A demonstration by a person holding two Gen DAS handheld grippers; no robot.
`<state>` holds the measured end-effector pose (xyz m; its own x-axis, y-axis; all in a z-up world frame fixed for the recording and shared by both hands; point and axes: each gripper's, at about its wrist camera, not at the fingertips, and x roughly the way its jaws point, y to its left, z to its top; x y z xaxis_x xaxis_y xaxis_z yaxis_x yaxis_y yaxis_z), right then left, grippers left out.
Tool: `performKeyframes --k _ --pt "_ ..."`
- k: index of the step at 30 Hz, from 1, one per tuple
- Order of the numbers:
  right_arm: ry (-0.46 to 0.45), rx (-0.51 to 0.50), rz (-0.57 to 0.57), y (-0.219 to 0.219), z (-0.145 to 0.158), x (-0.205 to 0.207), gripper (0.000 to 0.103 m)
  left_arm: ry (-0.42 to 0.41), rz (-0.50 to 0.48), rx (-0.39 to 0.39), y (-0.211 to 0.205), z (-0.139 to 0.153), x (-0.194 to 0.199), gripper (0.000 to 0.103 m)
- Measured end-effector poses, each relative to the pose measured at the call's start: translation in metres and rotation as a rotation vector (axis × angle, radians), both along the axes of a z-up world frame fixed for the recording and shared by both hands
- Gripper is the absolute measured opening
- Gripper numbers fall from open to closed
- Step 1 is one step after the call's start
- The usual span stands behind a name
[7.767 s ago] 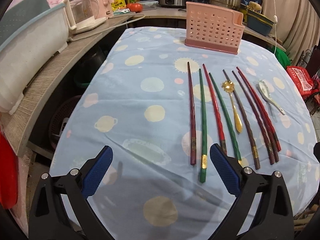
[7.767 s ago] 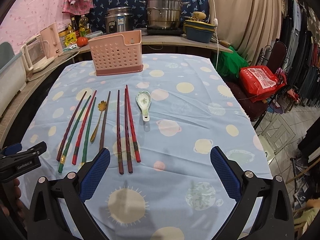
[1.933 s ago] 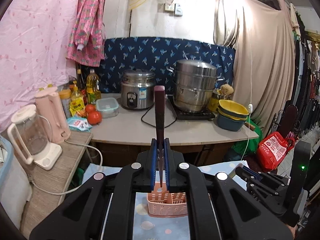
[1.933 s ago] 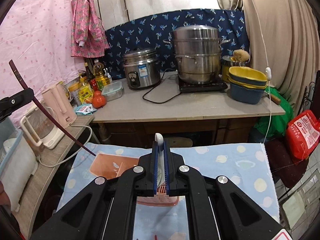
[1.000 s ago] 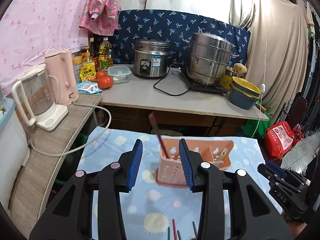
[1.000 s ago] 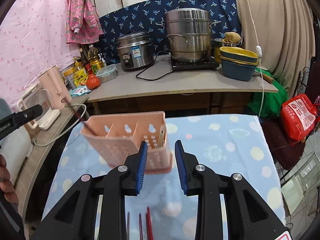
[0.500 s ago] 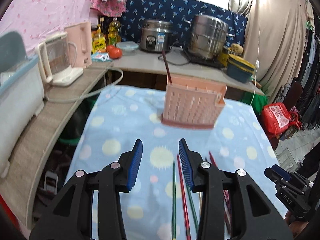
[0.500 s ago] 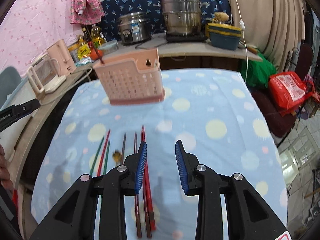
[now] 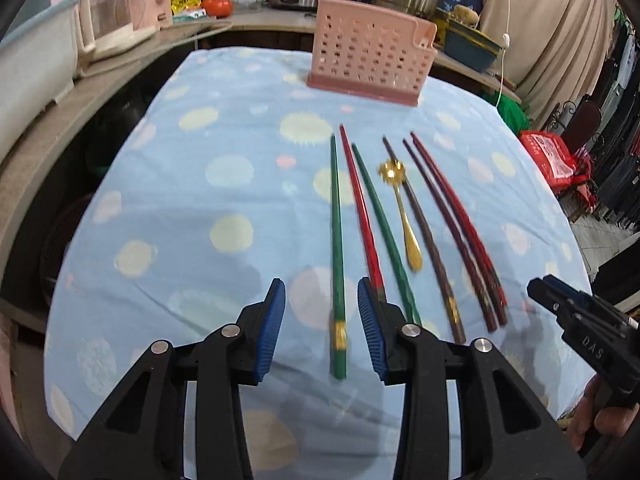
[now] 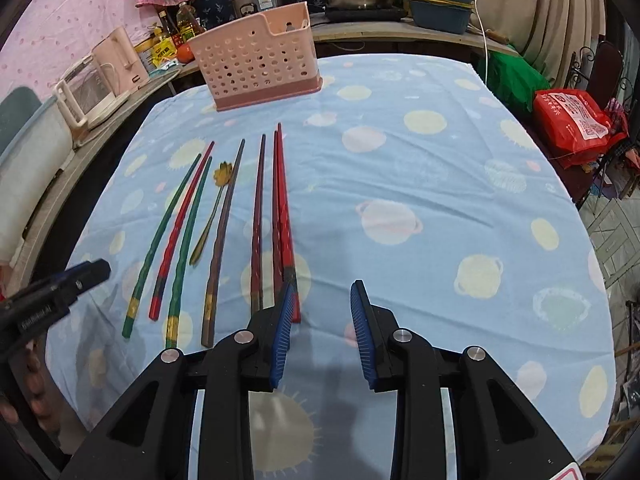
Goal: Organize utensils
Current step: 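Move both open tools back down to the remaining utensils, then grasp a green chopstick with the left tool while the right tool grasps a red chopstick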
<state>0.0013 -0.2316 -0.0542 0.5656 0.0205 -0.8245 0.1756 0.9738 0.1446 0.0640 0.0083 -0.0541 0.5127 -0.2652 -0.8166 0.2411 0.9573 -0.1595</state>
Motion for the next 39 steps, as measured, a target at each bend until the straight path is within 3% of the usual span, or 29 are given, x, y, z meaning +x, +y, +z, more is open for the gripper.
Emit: performKeyframes --k 11,17,26,39 --pt "0.017 0.005 0.013 0.008 -0.005 -0.001 0.029 0.05 -0.026 0.021 -0.006 -0.029 -0.008 0.033" --pt "0.022 0.008 0.012 0.007 -0.007 0.003 0.029 0.049 -0.062 0.032 -0.01 -0.033 -0.01 0.007" --pt "0.03 0.002 0.024 0.01 -0.012 0.01 0.029 0.05 -0.074 0.031 -0.011 -0.033 -0.011 0.007" --pt "0.041 0.005 0.031 0.009 -0.021 0.024 0.02 0.054 -0.067 0.027 -0.012 -0.034 -0.008 0.007"
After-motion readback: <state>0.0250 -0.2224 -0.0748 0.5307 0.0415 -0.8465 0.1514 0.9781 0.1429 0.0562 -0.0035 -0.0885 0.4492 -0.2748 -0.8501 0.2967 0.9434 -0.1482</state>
